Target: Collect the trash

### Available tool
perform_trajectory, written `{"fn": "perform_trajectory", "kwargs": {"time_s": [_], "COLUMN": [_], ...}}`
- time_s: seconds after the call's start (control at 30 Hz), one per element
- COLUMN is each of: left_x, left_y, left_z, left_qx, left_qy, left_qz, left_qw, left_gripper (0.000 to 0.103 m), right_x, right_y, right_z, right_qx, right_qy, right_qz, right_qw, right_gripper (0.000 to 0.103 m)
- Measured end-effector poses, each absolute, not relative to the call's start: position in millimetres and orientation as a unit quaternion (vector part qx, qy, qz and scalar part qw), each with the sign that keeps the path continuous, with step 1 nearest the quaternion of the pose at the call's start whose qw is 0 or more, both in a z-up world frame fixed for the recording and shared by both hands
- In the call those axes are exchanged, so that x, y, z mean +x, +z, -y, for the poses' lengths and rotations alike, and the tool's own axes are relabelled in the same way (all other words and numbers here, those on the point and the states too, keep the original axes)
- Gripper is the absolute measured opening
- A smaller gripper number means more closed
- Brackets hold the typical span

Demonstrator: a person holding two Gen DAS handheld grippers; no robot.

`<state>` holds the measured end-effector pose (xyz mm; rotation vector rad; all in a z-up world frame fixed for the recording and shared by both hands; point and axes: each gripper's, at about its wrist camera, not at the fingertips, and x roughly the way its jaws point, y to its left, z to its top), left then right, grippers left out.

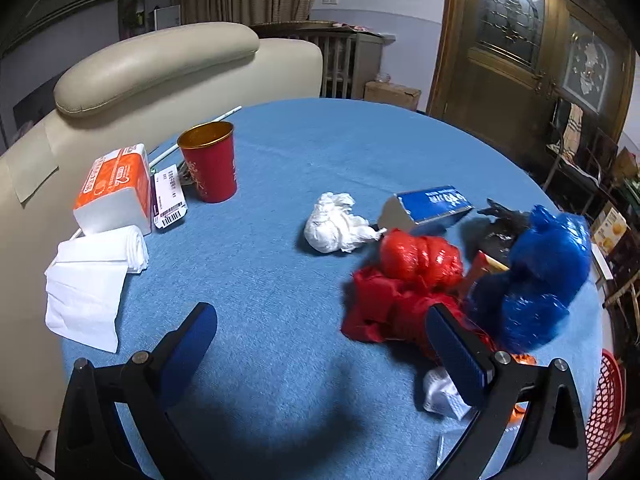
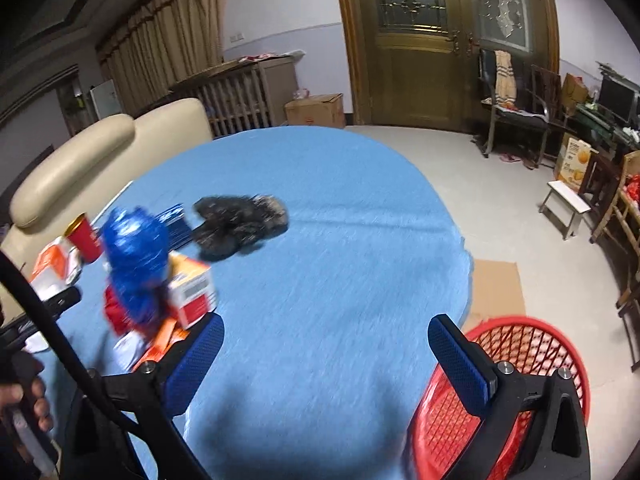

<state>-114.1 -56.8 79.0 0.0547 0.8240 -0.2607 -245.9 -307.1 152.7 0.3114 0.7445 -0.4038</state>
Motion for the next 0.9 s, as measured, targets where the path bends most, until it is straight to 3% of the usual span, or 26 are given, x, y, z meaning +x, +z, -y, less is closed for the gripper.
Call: {"fn": "perform_trajectory", "kwargs": {"time_s": [0.9], "left_x": [-127.8], "left_y": [83.6], "left_z": [54.0], "left_qx": [0.029], "left_qy": [-0.148], "left_qz": [-0.395], "left_qw": [0.906], "left_gripper": [0.103], "right_x": [-267.5], "right_y": [153.6], "right_z": [257.2], "right_qx": [0.145], "right_qy": [-0.128], "right_qz": [-0.367], "right_qw": [0.910], "right_gripper": [0.103]}}
